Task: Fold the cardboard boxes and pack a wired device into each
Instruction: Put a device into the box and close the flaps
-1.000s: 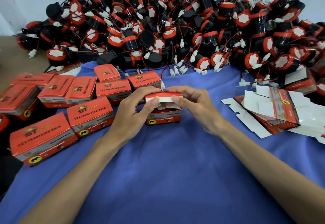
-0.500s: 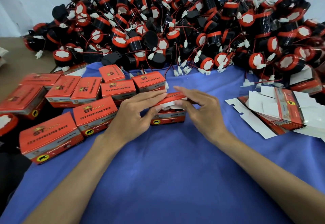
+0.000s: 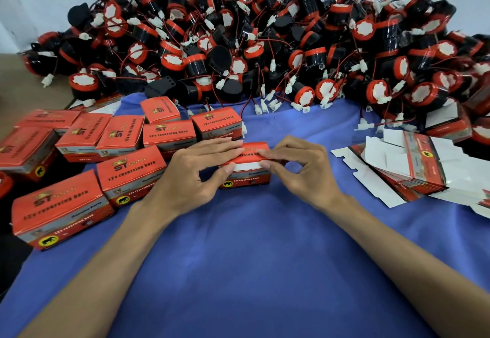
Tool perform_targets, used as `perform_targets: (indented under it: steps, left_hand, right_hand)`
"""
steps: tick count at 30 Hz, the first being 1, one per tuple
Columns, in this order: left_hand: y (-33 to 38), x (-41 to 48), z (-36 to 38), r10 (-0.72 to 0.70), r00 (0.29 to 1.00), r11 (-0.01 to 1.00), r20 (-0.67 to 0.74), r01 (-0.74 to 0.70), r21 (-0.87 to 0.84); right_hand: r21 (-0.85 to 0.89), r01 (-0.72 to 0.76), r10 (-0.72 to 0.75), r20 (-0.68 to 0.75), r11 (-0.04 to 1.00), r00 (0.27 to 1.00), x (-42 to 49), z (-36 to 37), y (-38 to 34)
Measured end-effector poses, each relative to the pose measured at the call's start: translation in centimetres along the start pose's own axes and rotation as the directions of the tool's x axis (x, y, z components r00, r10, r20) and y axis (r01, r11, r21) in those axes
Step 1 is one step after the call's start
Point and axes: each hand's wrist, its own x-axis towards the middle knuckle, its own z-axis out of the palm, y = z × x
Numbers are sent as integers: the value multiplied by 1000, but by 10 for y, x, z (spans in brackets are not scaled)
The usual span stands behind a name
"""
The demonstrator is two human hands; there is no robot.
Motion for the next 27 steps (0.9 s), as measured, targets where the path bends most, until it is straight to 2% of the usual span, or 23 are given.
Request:
perform_targets:
  steps: [4,10,14,17,22,27]
  left_hand:
    - [1,0,3,8,1000,1000,-22,-8,23]
    - [-2,-2,-1,14,999,1000,39,-15,16]
    - [-2,0,4,120,992,976,43,-126,176]
    - [-2,1,8,179,983,965,48,-185,186]
    - [2,1,12,158,987,973,7,-157,169]
    - [5,0,13,140,990,978,-5,-137,160]
  right_hand:
    - [-5,-4,4,-20,1000,1000,0,1,0]
    - [-17,49,-49,-23,999,999,1,2,1]
    - [-43,144,-144,-2,989,990,2,-1,3]
    - [-110,230,-229,22,967,973,3,0,5]
    - [-181,315,-313,38,932,949,2,1,7]
    - [-201,318,-313,58,927,948,3,1,6]
